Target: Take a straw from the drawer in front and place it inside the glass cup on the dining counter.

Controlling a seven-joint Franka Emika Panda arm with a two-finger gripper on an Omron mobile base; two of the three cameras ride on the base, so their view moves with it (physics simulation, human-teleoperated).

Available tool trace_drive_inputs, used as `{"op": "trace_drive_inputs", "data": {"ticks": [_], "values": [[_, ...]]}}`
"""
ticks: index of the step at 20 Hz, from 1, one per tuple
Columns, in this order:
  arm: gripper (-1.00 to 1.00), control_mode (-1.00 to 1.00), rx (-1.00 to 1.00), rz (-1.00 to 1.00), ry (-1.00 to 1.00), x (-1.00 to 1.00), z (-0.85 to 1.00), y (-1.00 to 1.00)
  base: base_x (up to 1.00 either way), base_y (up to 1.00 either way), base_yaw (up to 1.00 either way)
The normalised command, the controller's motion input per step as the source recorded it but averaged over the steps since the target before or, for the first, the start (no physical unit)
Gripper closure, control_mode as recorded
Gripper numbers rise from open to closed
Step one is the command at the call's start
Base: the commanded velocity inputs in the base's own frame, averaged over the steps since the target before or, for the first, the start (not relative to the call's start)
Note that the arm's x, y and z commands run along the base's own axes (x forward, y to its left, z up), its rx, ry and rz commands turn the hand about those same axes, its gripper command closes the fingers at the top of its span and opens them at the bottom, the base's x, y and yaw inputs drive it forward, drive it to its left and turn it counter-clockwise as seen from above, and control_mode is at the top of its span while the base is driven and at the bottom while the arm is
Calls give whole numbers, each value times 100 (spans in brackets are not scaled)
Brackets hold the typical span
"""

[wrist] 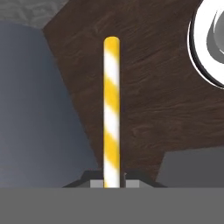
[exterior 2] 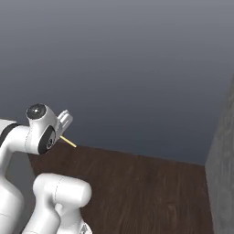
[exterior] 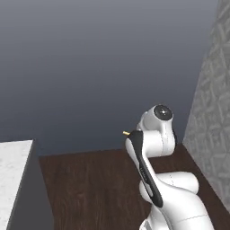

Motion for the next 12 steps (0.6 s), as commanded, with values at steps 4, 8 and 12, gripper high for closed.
{"op": "trace_drive_inputs", "data": {"ticks": [4,8,12], "values": [[100,100,0,0,0,0,0,0,100,-40,50],[100,100,0,0,0,0,0,0,99,-44,65],[100,100,0,0,0,0,0,0,81,-55,69]]}}
